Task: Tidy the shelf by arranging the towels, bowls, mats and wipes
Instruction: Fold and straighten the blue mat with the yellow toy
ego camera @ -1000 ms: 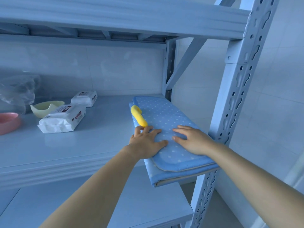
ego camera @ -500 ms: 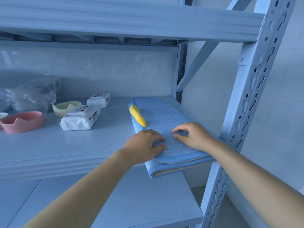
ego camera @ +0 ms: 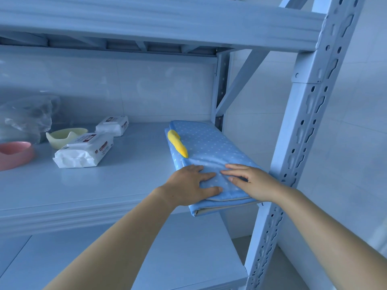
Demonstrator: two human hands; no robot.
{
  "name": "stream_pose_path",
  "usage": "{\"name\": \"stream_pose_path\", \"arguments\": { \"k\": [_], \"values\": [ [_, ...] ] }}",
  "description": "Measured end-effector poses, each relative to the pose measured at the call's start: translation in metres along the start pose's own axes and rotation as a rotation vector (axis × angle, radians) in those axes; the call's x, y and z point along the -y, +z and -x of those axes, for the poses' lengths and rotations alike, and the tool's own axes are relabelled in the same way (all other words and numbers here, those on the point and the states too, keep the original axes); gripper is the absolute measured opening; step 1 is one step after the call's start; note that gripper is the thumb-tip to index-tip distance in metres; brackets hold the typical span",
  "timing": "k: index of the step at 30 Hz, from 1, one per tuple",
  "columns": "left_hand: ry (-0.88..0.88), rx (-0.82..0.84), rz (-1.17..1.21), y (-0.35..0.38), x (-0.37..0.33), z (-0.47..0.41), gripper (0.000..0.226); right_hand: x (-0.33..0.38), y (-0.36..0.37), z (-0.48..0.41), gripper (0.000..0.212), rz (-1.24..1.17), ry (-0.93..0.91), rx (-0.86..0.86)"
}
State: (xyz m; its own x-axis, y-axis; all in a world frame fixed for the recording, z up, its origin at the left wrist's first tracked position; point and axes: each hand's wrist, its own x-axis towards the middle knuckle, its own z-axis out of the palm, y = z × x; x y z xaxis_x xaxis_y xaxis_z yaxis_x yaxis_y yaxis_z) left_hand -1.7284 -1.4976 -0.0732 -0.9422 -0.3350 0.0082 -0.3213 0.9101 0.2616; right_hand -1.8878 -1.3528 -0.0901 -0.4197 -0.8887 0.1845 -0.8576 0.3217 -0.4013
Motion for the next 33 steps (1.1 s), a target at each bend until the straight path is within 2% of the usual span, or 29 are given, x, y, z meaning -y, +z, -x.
{"name": "stream_pose_path", "arguments": {
  "k": [6,18,22,26,29,33],
  "values": [
    [0.003,-0.003,0.014,0.001,-0.005,-0.025,0.062,-0.02,-0.003,-0.005,0.03,-0.041,0.049,-0.026],
    [0.019,-0.049,0.066,0.008,0.001,-0.025,0.06,-0.017,-0.005,-0.004,0.023,-0.198,0.102,-0.052],
    [0.082,-0.156,0.129,0.019,0.008,-0.022,0.052,-0.013,-0.006,-0.002,0.016,-0.278,0.146,-0.164],
    [0.168,-0.311,0.353,0.017,0.026,-0.02,0.035,0.0,-0.011,-0.012,0.007,-0.209,0.147,-0.304],
    [0.169,-0.418,0.362,0.011,0.042,-0.012,0.029,0.018,-0.006,-0.025,0.007,-0.18,0.094,-0.279],
    [0.135,-0.448,0.309,0.003,0.069,0.001,0.026,0.047,0.012,-0.043,0.01,-0.173,0.021,-0.222]
  ]
}}
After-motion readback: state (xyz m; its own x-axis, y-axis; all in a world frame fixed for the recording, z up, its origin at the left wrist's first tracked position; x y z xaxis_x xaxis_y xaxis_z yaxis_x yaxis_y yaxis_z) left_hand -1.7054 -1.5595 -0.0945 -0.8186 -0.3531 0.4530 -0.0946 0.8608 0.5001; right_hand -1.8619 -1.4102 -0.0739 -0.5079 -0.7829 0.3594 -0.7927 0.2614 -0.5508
